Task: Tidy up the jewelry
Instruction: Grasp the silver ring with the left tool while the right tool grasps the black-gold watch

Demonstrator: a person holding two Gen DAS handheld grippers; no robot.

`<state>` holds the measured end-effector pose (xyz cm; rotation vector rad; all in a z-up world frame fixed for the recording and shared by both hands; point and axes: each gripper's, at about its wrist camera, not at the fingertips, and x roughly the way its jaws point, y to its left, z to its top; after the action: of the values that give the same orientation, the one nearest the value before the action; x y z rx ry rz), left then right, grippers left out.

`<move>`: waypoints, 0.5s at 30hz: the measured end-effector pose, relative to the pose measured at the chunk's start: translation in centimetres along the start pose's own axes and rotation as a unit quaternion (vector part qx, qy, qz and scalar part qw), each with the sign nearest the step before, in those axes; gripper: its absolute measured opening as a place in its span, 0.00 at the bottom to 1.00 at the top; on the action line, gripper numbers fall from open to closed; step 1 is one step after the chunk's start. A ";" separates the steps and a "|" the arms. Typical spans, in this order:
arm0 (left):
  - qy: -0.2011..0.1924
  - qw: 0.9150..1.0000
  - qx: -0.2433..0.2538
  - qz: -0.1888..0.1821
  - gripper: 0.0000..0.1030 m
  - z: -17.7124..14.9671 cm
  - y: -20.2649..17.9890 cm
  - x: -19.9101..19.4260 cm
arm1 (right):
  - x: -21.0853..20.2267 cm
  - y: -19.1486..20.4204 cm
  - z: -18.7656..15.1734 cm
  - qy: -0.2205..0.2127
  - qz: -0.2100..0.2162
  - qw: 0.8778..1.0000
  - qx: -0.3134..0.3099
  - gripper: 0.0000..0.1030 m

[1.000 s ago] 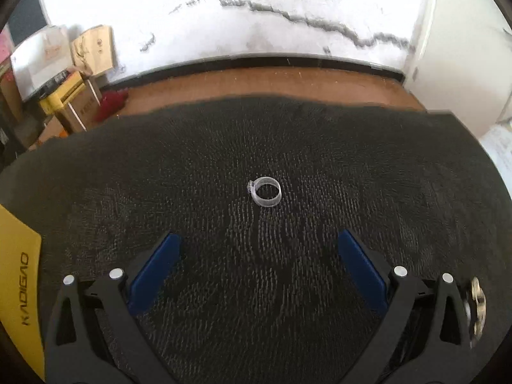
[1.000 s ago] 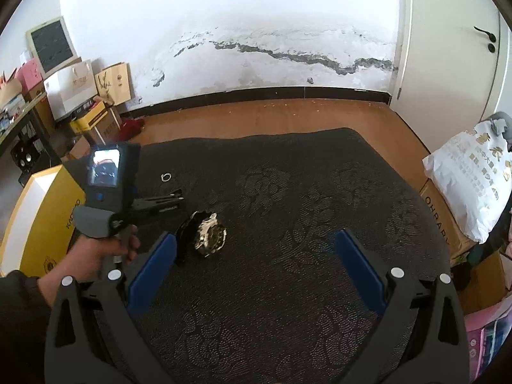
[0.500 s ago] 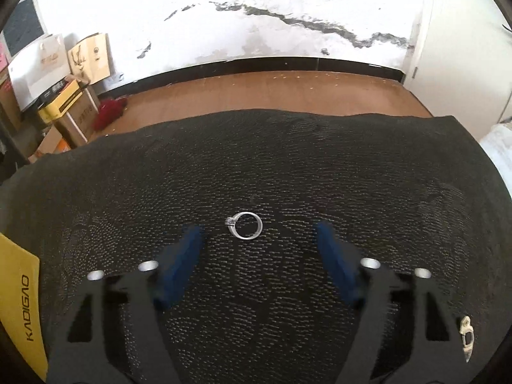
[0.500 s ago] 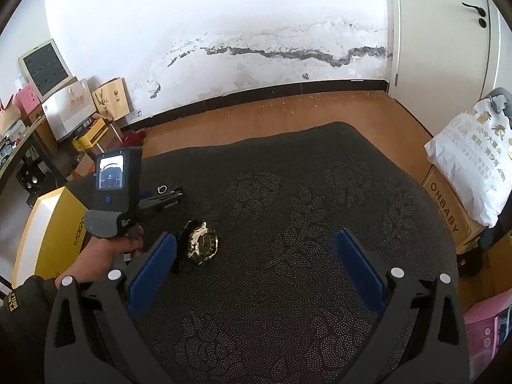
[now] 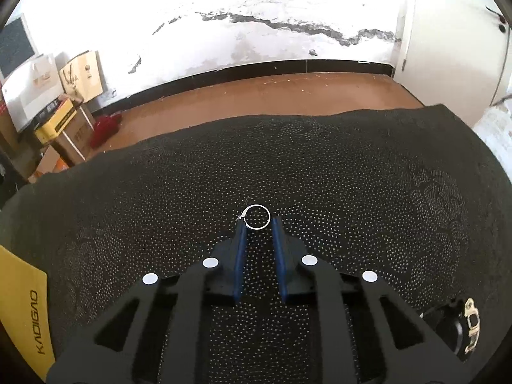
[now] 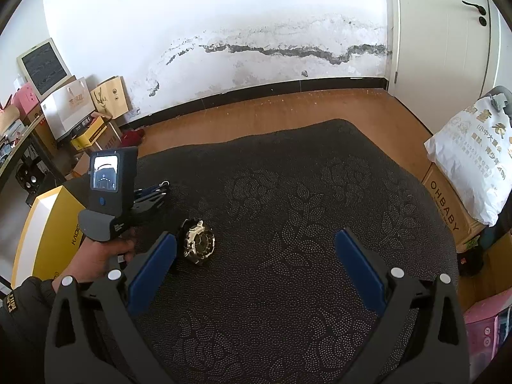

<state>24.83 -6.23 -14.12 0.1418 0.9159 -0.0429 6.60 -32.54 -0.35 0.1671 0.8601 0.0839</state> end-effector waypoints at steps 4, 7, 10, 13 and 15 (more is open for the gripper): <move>0.002 1.000 -0.024 0.006 0.43 0.0 1.2 0.2 | 0.1 0.1 0.0 0.000 0.001 1.000 -0.001 0.94; 0.002 1.000 -0.020 -0.006 0.43 0.2 1.5 0.3 | 0.2 0.0 0.0 0.001 0.002 1.000 -0.001 0.94; -0.001 1.000 -0.024 0.015 0.59 0.3 1.4 0.6 | 0.4 0.1 0.0 0.002 0.004 1.000 -0.002 0.94; 0.000 0.999 -0.040 -0.003 0.60 0.4 2.0 0.9 | 0.6 0.2 0.0 0.003 0.002 1.000 -0.005 0.94; -0.001 0.999 -0.042 -0.009 0.59 0.5 2.3 0.9 | 0.7 0.2 0.0 0.005 0.002 1.000 -0.004 0.94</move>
<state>25.98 -4.01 -14.34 0.0562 0.9157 -0.0208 7.06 -32.21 -0.84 0.1618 0.8690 0.0927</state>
